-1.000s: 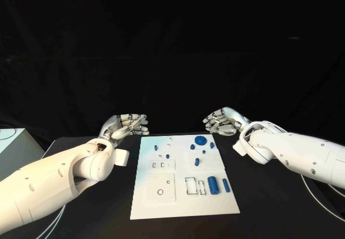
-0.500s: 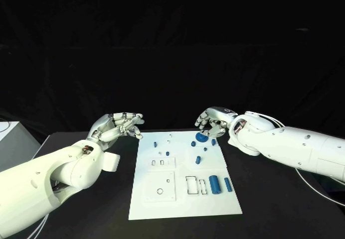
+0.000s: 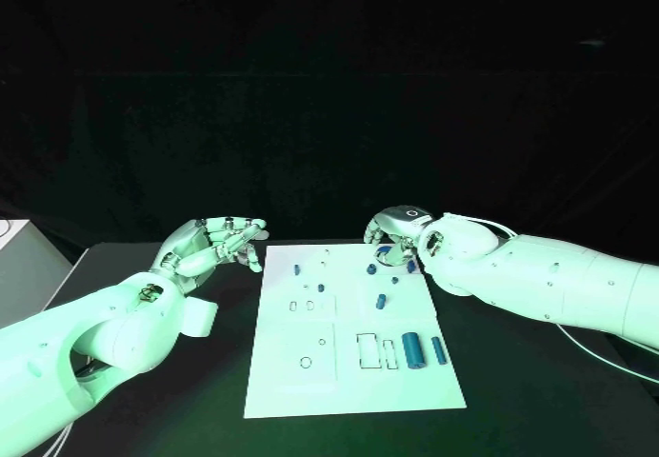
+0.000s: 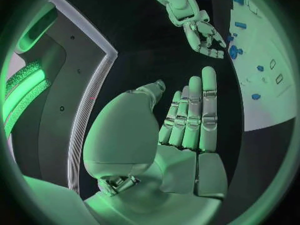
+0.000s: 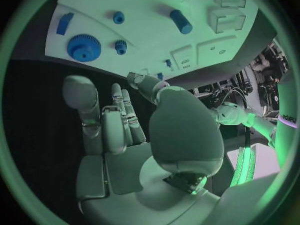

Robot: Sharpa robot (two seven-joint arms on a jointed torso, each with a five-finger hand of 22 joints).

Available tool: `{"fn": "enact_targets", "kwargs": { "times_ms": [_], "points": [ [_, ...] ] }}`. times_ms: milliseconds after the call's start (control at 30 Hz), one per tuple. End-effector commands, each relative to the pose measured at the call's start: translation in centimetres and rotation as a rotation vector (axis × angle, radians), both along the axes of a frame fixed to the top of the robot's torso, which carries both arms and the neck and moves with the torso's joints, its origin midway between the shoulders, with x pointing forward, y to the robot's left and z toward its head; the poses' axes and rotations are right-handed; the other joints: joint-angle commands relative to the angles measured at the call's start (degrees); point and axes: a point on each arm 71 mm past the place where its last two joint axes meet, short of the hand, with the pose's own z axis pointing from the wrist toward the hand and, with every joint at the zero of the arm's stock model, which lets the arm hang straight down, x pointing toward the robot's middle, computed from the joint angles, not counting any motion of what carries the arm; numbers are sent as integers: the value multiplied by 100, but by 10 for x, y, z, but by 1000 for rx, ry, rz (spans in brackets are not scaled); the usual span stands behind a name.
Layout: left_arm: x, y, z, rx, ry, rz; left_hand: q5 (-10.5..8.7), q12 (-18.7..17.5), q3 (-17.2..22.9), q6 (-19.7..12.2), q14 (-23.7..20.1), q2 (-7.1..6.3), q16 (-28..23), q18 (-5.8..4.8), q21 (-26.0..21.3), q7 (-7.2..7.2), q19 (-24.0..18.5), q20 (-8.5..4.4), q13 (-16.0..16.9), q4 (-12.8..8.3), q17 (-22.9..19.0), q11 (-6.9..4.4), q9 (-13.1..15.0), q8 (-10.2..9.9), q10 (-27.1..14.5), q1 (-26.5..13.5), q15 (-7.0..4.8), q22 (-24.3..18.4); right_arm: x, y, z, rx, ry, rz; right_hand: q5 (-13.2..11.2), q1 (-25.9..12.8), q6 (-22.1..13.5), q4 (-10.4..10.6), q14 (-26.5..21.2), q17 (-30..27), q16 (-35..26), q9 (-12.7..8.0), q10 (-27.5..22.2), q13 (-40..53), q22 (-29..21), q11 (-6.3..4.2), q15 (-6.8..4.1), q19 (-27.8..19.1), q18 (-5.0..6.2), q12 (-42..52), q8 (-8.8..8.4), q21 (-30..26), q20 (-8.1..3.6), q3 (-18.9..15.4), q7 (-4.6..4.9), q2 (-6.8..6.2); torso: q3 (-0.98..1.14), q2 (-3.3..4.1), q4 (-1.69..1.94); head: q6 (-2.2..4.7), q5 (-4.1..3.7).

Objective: Assemble the parts on the task board

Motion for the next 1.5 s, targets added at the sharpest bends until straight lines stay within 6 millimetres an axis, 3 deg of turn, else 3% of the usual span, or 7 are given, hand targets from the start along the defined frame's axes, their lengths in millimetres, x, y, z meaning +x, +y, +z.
{"fn": "enact_targets", "kwargs": {
  "times_ms": [33, 267, 533, 600, 1200, 1500],
  "points": [
    [-2, -3, 1, 5, -8, -34, 19, -20, 39, -36, -52, -15, 36, 11, 37, -9, -40, 4, 5, 8, 8, 3, 7, 13, -39, -47, 2, 17, 1, -2, -7, -74, 8, -32, -39, -28, 4, -6, 234, 13, 22, 9, -26, 6, -22, 12, -19, 190, 53, -3, 10, -29, 16, -43, 6, -13, -5, 66, 34, 7, -36],
    [-3, -3, 1, 9, -7, -39, 19, -26, 42, -42, -68, -17, 52, 12, 82, -10, -68, 8, 1, 7, 18, 5, 8, 12, -62, -55, 4, 47, 1, -3, -12, -97, 27, -41, -48, -8, 46, -8, 236, 39, 44, 29, -38, 9, -2, 13, -15, 189, 51, -3, 32, -15, 21, -63, 0, -8, 1, 113, 57, -15, -66],
    [-3, -3, 1, 14, -8, -39, 18, -30, 41, -50, -83, -21, 63, 12, 116, -8, -94, 12, -3, 8, 24, 9, 8, 9, -81, -66, 8, 70, -2, 0, -17, -114, 52, -36, -65, 0, 65, -6, 236, 45, 54, 39, -30, 14, 12, 13, -14, 190, 51, 2, 42, -5, 23, -73, -2, -4, -9, 167, 93, -29, -98],
    [-3, -2, 1, 14, -7, -39, 18, -30, 41, -50, -83, -21, 63, 12, 116, -8, -94, 12, -3, 8, 24, 9, 8, 9, -81, -66, 8, 70, -1, 0, -18, -117, 55, -37, -69, 3, 72, -5, 236, 49, 58, 43, -25, 16, 15, 13, -14, 190, 51, 4, 46, -3, 23, -75, -2, 1, -5, 185, 101, -18, -111],
    [-3, -2, 1, 16, -7, -39, 17, -31, 41, -55, -93, -23, 67, 12, 133, -7, -109, 14, -5, 8, 26, 10, 9, 8, -90, -71, 10, 81, 1, -1, -21, -126, 53, -54, -59, 52, 117, 23, 234, 64, 91, 80, 42, 34, 48, 19, -10, 193, 51, 19, 68, 23, 31, -15, 11, 105, -45, 331, 179, 51, -173],
    [-2, 1, 1, 20, -4, -35, 17, -31, 40, -59, -106, -23, 72, 12, 155, -3, -127, 17, -7, 9, 29, 14, 9, 6, -100, -77, 13, 96, 0, -2, -20, -119, 37, -53, -16, 146, 310, 23, 235, 122, 155, 187, 330, 98, 190, -22, -38, 202, 48, 74, 187, 132, 23, 144, -2, 231, -40, 413, 189, 122, -177]
  ]
}}
